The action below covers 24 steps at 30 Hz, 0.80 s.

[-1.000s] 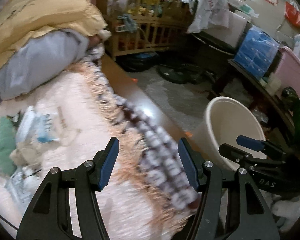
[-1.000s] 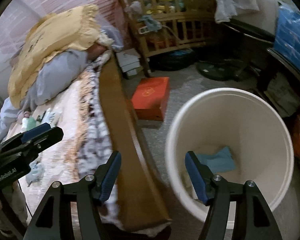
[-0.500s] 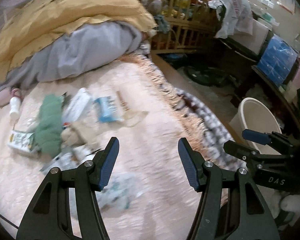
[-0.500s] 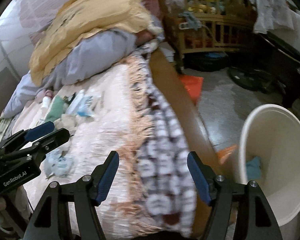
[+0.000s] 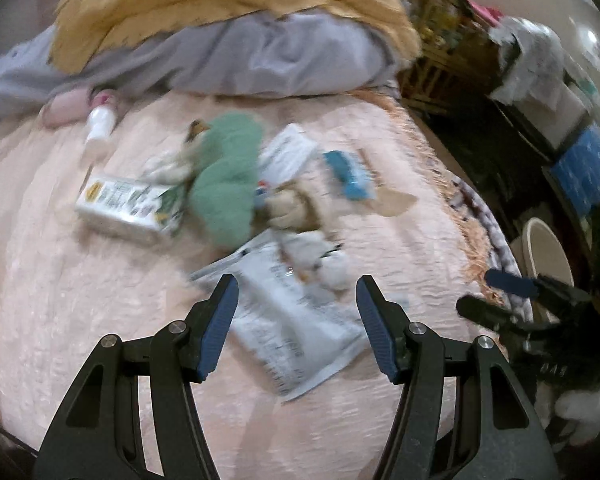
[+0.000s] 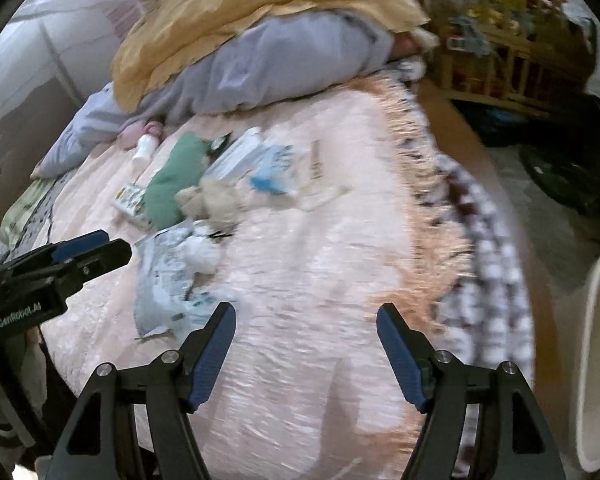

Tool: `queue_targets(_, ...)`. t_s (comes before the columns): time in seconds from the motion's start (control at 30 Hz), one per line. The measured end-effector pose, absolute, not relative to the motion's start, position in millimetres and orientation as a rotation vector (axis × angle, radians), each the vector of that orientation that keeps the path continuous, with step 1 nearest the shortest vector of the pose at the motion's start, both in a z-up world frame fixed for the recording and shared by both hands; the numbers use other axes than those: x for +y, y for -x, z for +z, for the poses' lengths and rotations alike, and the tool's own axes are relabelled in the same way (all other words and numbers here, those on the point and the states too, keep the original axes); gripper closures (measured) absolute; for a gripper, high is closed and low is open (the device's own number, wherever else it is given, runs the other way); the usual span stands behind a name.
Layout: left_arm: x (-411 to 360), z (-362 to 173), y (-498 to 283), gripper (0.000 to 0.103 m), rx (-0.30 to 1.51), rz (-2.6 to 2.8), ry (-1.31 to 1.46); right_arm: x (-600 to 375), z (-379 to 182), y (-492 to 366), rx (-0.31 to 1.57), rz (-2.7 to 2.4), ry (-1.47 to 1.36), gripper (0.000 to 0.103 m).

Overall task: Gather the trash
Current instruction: 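Move both open tools back over the remaining trash on the bed, then grasp the white printed wrapper with the left tool while the right tool grasps a crumpled tissue packet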

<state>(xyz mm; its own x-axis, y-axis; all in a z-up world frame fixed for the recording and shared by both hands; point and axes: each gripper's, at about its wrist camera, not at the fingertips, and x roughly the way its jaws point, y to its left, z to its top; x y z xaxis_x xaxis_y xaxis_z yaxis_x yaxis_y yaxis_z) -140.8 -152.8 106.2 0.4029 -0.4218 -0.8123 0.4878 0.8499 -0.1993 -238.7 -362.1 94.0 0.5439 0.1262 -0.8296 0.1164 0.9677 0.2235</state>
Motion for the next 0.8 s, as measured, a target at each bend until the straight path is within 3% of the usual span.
queue_targets(0.43, -112.1, 83.6, 118.7, 0.043, 1.093, -0.524, 0.11, -314.8, 55.0, 202.4, 1.054, 0.2, -0.305, 0.032)
queue_targets(0.5, -115.8, 78.7, 118.7, 0.043, 1.104, -0.527, 0.114, -312.9, 53.5, 201.1, 1.041, 0.223, -0.317, 0.054)
queue_targets(0.57, -121.1, 73.0, 118.9, 0.043, 1.111, -0.528, 0.114, -310.8, 50.1, 199.5, 1.036, 0.244, -0.33, 0.061)
queue_targets(0.6, -123.5, 70.3, 119.1, 0.043, 1.115, -0.531, 0.114, -310.2, 50.5, 198.8, 1.029, 0.244, -0.326, 0.07)
queue_targets(0.8, -139.5, 51.9, 116.5, 0.043, 1.139, -0.534, 0.131, -322.1, 69.5, 213.4, 0.97, 0.217, -0.301, 0.076)
